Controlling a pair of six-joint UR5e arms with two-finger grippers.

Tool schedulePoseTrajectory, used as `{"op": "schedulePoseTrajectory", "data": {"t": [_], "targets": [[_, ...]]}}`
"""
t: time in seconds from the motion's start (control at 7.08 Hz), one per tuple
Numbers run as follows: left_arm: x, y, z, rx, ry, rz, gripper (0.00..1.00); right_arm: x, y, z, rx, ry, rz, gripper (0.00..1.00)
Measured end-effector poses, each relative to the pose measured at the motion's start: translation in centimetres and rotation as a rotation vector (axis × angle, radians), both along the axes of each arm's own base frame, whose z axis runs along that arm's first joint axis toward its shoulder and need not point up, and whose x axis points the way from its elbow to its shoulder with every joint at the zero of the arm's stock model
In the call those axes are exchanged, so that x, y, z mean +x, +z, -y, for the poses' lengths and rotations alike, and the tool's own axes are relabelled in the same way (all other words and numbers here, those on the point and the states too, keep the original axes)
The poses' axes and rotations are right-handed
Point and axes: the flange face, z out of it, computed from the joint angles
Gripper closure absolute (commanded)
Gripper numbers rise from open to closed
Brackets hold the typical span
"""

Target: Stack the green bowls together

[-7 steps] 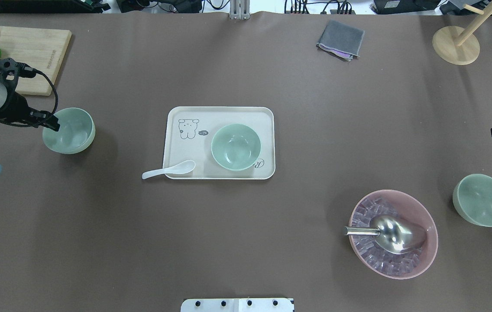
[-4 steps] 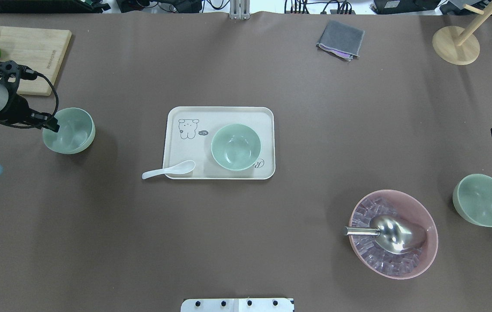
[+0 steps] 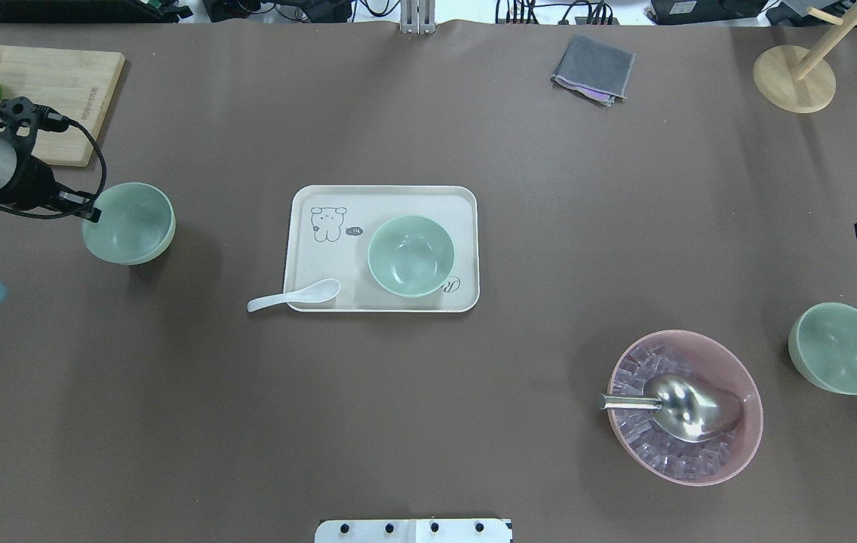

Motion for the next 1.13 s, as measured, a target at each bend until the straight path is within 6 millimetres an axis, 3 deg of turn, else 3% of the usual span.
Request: {"op": "schedulePoseTrajectory", "data": {"t": [0.14, 0.42, 0.57, 1.13], "targets": [[0.1, -2.9, 0.2, -0.001, -0.003, -0.003, 1.0, 0.0, 0.0, 0.0, 0.004, -0.005, -0.001, 0.0], [0.9, -11.4, 1.0, -0.049, -0.029, -0.002, 1.0, 0.0, 0.2, -0.1, 0.004, -0.009, -0.003, 0.0], [2.5, -15.4, 0.9, -0.099, -0.062, -0.023, 1.0, 0.1, 0.2, -0.2, 0.003, -0.009, -0.004, 0.0], [14.4, -26.1, -2.0, -0.237, -0.125, -0.075, 1.0, 0.1, 0.2, -0.2, 0.007, -0.009, -0.002, 0.0]]}}
